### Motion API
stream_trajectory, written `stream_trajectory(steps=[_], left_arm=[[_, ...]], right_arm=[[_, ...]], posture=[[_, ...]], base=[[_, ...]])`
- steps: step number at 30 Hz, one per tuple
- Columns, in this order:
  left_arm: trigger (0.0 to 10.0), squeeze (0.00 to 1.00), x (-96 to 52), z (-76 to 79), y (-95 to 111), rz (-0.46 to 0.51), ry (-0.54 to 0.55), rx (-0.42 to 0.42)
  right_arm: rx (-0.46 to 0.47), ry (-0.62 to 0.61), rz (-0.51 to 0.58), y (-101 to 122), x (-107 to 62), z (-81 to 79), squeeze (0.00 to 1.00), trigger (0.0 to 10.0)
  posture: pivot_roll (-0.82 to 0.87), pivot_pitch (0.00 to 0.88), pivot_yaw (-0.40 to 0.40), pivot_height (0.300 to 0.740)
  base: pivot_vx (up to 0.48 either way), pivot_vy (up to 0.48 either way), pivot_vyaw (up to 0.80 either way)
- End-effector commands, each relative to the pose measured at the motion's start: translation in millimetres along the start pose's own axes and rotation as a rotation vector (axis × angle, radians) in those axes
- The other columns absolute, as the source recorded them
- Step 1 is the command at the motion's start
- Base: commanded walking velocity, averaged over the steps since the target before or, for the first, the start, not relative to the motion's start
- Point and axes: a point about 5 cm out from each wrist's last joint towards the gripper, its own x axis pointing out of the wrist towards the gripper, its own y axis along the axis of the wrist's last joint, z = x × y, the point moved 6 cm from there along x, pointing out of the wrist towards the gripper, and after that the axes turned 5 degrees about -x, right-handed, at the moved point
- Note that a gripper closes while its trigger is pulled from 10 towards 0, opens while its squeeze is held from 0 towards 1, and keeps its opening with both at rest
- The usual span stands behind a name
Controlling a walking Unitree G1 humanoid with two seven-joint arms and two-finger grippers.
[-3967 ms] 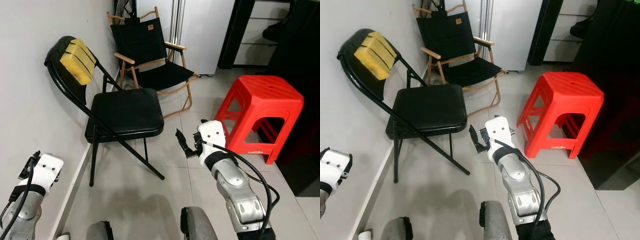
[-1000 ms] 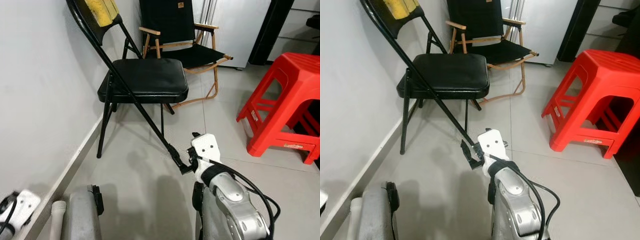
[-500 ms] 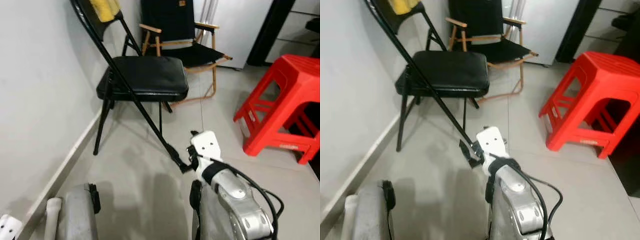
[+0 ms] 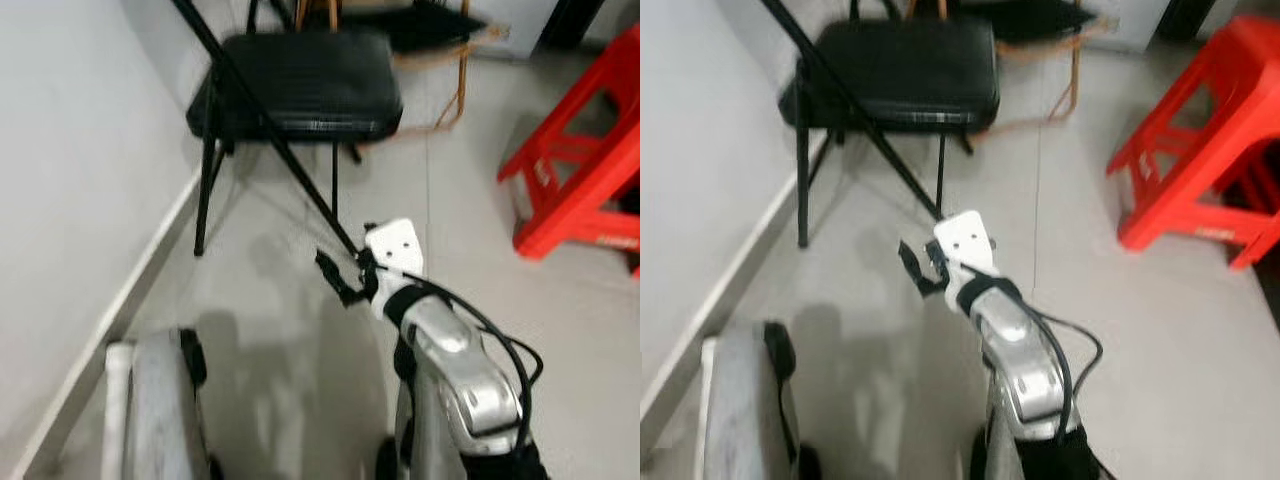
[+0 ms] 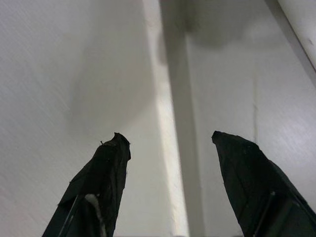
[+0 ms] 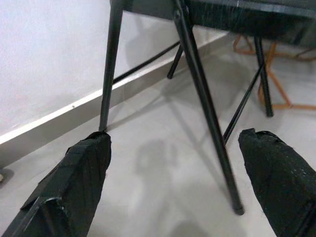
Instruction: Building children table
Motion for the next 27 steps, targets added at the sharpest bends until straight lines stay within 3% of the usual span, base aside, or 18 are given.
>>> stream_trajectory(steps=[1,6,11,19,27], left_arm=[[10.0,0.00,0.7,5.1,-11.3,-0.050,-0.028,-0.030],[10.0,0.00,6.4,18.1,-4.4,-0.034,-0.074,-0.069],[10.0,0.00,24.8,51.3,4.5,-0.047,-0.132,-0.045],[10.0,0.00,33.5,51.1,10.7,-0.060,-0.113,-0.054],[10.0,0.00,35.2,49.1,0.0,-0.083,-0.087,-0.067]], right_arm=[[0.025,0.021,-0.017,-2.5,0.9,-4.6,0.00,10.0],[0.050,0.040,-0.018,0.8,3.9,-10.5,0.00,10.0],[0.057,0.069,-0.015,5.5,5.0,-20.4,0.00,10.0],[0.066,0.075,-0.044,2.3,-4.6,-20.4,0.00,10.0],[0.071,0.085,-0.062,3.9,-15.1,-17.7,0.00,10.0]], posture=[[-0.03,0.331,-0.025,0.300],[-0.04,0.341,-0.028,0.300],[-0.09,0.375,-0.044,0.300],[-0.11,0.425,-0.056,0.300],[-0.15,0.486,-0.083,0.300]], base=[[0.000,0.000,0.00],[0.000,0.000,0.00],[0.000,0.000,0.00],[0.000,0.000,0.00],[0.000,0.000,0.00]])
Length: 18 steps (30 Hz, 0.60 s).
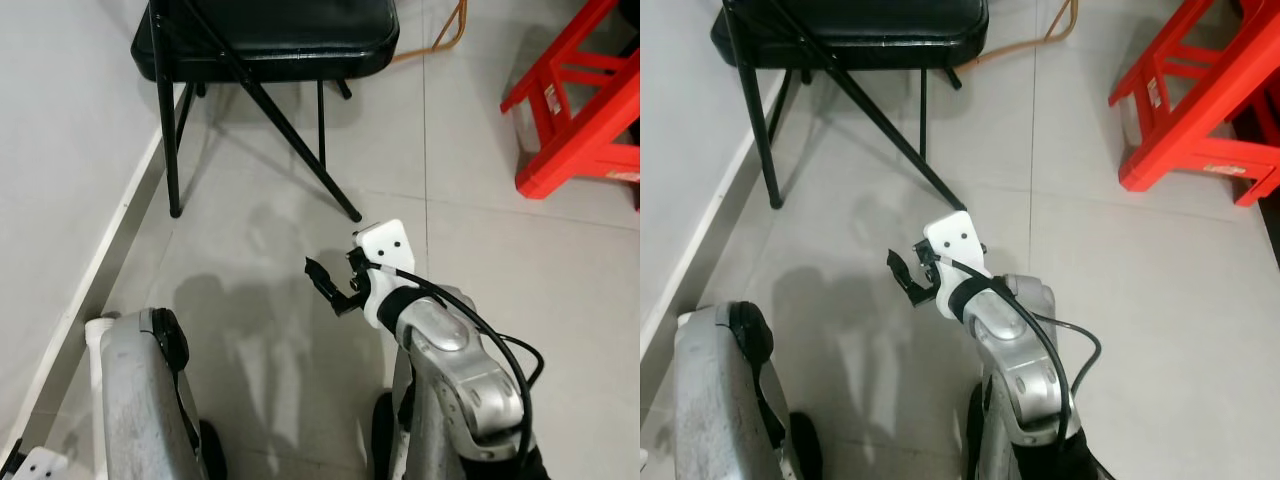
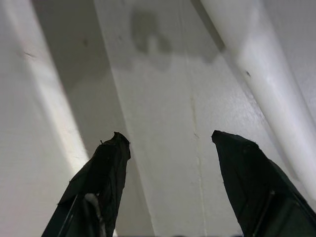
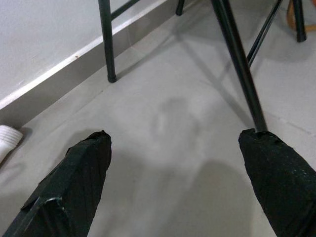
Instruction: Building children table
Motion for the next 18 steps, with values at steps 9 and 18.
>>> stream_trajectory(steps=[9,18], left_arm=[[10.0,0.00,3.0,2.9,-15.8,-0.053,0.031,-0.015],[10.0,0.00,9.5,6.6,2.8,-0.027,0.033,-0.029]], right_arm=[[0.016,0.012,-0.029,-2.2,-7.3,3.1,0.00,10.0],[0.017,0.023,-0.051,-2.2,-14.6,4.4,0.00,10.0]], posture=[[-0.19,0.529,-0.106,0.300],[-0.22,0.560,-0.125,0.300]], base=[[0.000,0.000,0.00],[0.000,0.000,0.00]])
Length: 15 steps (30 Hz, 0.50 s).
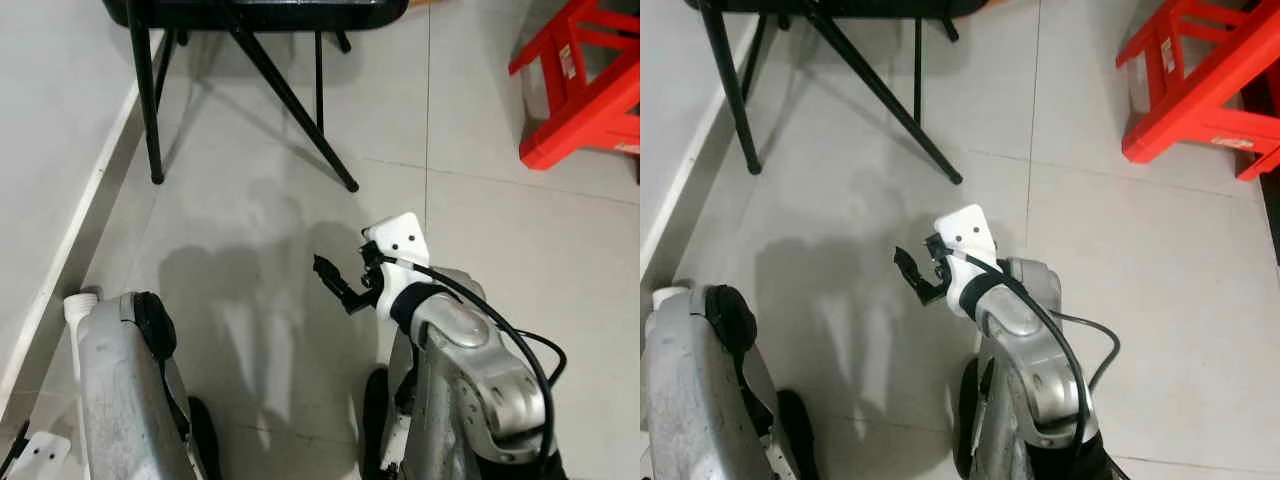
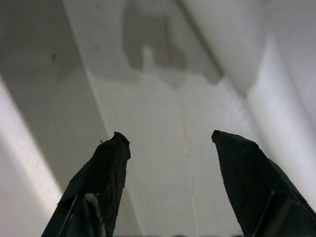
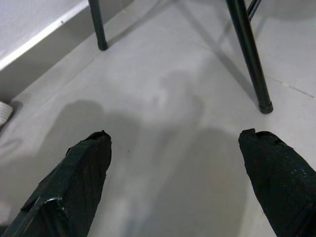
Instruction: Building children table
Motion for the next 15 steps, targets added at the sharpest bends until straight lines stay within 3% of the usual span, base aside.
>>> stream_trajectory(steps=[1,5,8,10,15], left_arm=[[10.0,0.00,-2.8,11.0,-25.5,-0.074,-0.023,0.005],[10.0,0.00,-1.1,4.0,-24.2,-0.089,0.022,-0.097],[10.0,0.00,-0.9,2.6,-24.4,-0.092,0.032,-0.115],[10.0,0.00,-1.0,1.4,-28.2,-0.111,0.056,-0.198],[10.0,0.00,-1.7,5.4,-34.3,-0.130,0.058,-0.230]], right_arm=[[0.017,0.025,-0.026,-7.2,-4.6,-5.5,0.00,10.0],[0.016,0.036,-0.036,-5.8,-8.3,-4.9,0.00,10.0],[0.016,0.036,-0.037,-5.4,-8.8,-4.4,0.00,10.0],[0.015,0.036,-0.041,-4.4,-10.3,-1.3,0.00,10.0],[0.007,0.041,-0.046,-1.8,-11.3,2.7,0.00,10.0]], posture=[[-0.22,0.563,-0.127,0.300],[-0.26,0.580,-0.146,0.300],[-0.26,0.580,-0.146,0.300],[-0.27,0.585,-0.159,0.300],[-0.28,0.587,-0.166,0.300]], base=[[0.000,0.000,0.00],[0.000,0.000,0.00],[0.000,0.000,0.00],[0.000,0.000,0.00],[0.000,0.000,0.00]])
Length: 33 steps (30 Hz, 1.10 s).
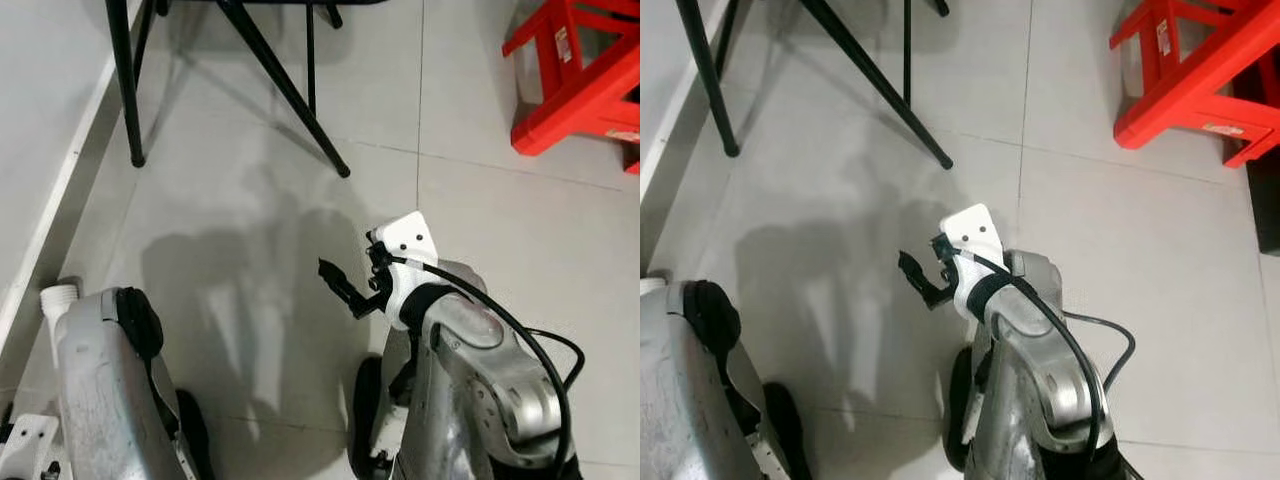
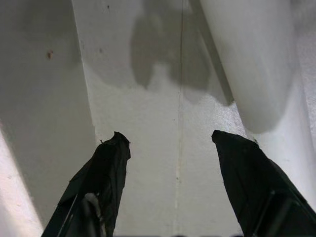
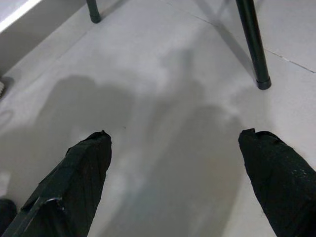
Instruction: Building children table
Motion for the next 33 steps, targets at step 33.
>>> stream_trajectory(steps=[33], left_arm=[[10.0,0.00,-7.4,25.7,-57.5,-0.192,-0.022,-0.040]], right_arm=[[0.019,0.020,0.001,11.8,-13.1,2.3,0.00,10.0]], posture=[[-0.30,0.596,-0.170,0.300]], base=[[0.000,0.000,0.00]])
